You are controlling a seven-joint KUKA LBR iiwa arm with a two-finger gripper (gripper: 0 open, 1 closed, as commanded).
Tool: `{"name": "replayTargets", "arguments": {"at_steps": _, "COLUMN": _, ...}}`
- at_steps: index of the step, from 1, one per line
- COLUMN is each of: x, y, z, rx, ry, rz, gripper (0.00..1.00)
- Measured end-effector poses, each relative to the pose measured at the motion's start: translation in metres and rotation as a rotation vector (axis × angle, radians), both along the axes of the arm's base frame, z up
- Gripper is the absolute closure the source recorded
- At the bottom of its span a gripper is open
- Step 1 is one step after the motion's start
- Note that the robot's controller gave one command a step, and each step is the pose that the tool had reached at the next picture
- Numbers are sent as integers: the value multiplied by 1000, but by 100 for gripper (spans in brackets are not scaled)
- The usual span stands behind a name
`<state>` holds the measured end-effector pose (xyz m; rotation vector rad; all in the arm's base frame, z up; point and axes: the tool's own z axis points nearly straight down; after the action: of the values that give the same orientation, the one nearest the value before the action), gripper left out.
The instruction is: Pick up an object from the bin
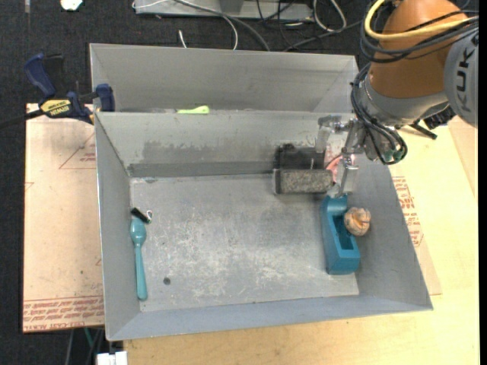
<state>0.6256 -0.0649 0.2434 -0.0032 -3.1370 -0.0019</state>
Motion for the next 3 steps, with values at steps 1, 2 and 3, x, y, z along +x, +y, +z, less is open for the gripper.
{"name": "replayTargets", "arguments": {"at_steps": 1, "x": 1, "y": 0, "z": 4, "rx": -1, "ry": -7, "rz": 1, "gripper": 0}}
{"name": "replayTargets", "arguments": {"at_steps": 2, "x": 10, "y": 12, "z": -46, "rx": 0, "ry": -13, "rz": -72, "gripper": 0}}
{"name": "replayTargets", "arguments": {"at_steps": 3, "x": 16, "y": -12, "z": -126, "rx": 0, "ry": -13, "rz": -111, "gripper": 0}}
